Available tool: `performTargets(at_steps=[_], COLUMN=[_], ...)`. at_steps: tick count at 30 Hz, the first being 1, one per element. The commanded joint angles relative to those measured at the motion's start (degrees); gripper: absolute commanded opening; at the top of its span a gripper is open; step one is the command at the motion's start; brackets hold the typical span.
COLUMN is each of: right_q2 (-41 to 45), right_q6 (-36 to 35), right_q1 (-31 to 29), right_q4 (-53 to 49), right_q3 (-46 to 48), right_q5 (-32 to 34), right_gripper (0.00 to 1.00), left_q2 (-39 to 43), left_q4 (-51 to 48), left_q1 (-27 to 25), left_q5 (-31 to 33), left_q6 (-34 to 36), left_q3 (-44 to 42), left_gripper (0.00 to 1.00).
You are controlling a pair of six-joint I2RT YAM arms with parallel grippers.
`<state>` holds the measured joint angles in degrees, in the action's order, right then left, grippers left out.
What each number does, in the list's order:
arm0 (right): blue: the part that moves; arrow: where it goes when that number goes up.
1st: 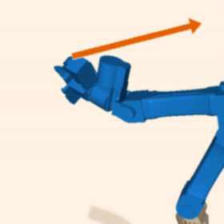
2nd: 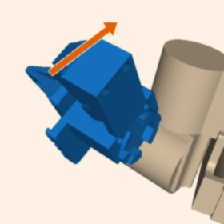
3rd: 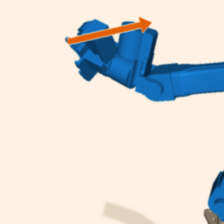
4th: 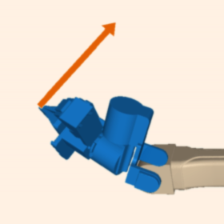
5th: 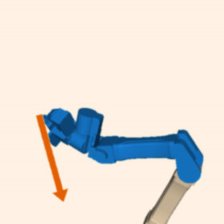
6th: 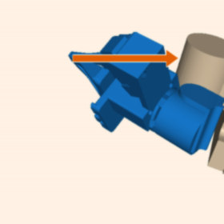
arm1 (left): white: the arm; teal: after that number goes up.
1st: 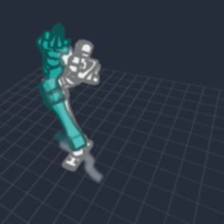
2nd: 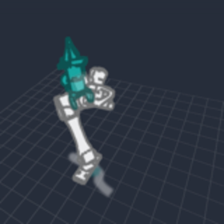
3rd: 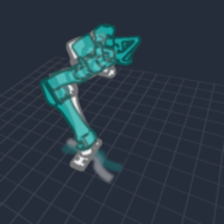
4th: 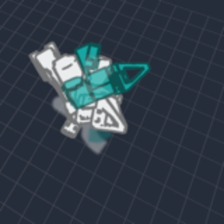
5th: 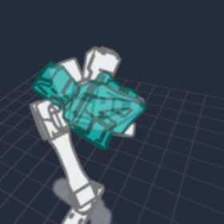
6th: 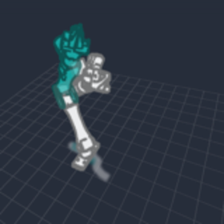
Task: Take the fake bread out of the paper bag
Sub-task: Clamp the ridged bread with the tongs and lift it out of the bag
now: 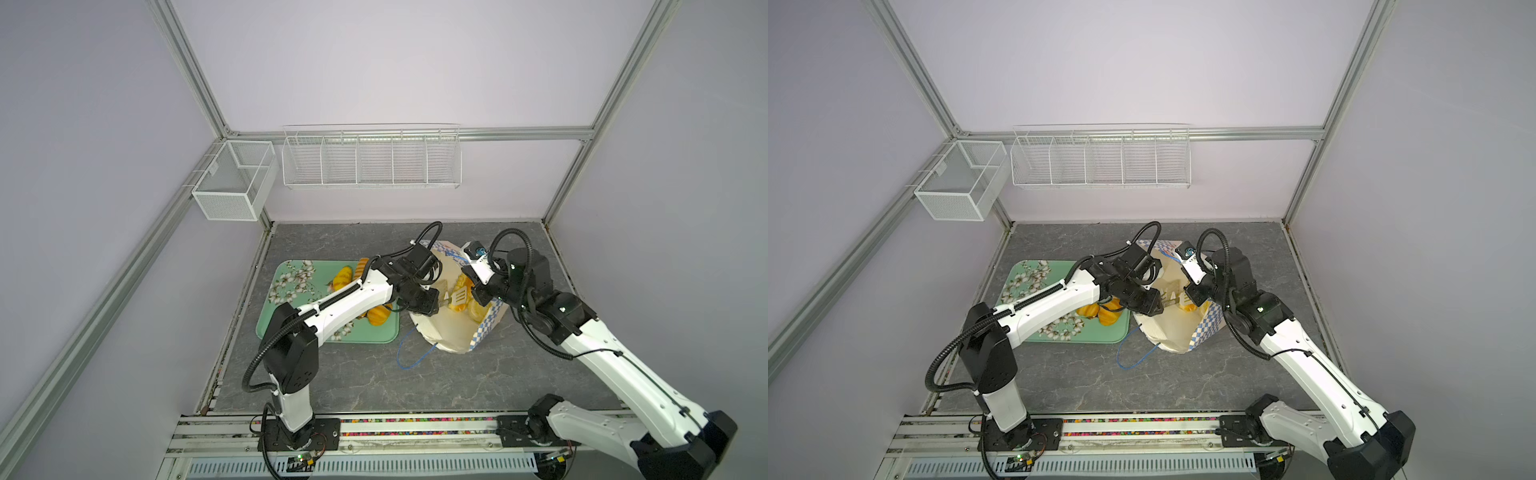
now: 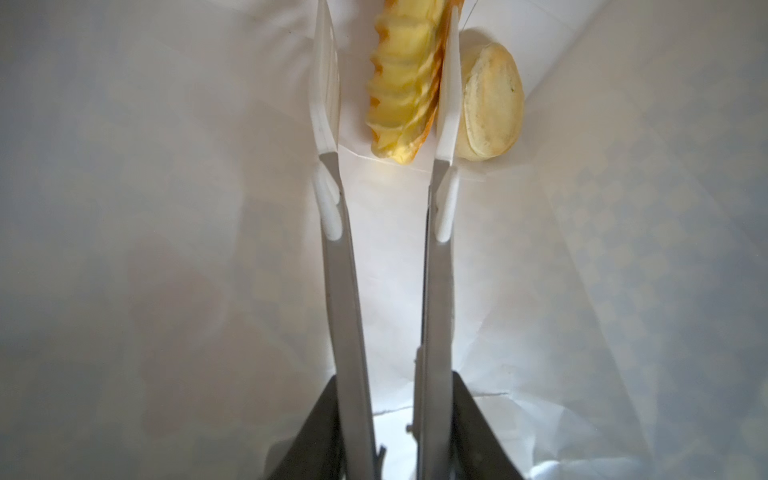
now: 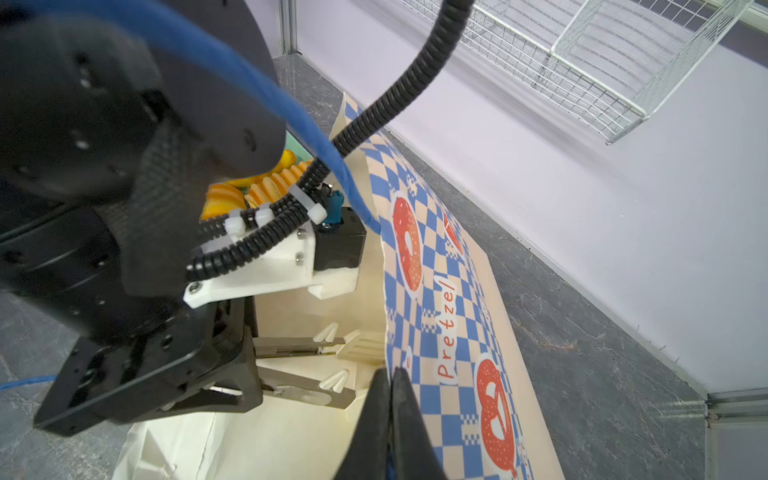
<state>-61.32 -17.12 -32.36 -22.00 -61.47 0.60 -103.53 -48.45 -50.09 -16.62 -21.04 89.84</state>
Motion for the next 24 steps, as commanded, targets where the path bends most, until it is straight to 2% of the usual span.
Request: performTargets(at_steps=[1,5,12,24], right_q2=[0.85,1.31,2.86,2.88], right_q6=[0.25,0.32,0.6,4.01], right_q1=[-0.24,-0.23,-0.23,-0.08], right_q4=[0.73,0.73,0.22,-0.5], right_q3=[1.18,1.48,2.31,2.34], right_q5=[-0.07,0.25,1.11,6.37], right_gripper=[0.07,0.07,0.07,0.07], left_q2=[1.19,2.75,6.94,16.81], left_q4=[4.87,6.73,7.18,0.12], left_q1=[0.09,0.16,0.13,0.1], left_q5=[-6.18,-8.69,-7.68,-2.25], left_q6=[-0.61,-0.52,-1.2,0.87], left_q3=[-1.02,-2.62,-5.53,-5.84], left_gripper=[0.35,0.29,0.08,0.03])
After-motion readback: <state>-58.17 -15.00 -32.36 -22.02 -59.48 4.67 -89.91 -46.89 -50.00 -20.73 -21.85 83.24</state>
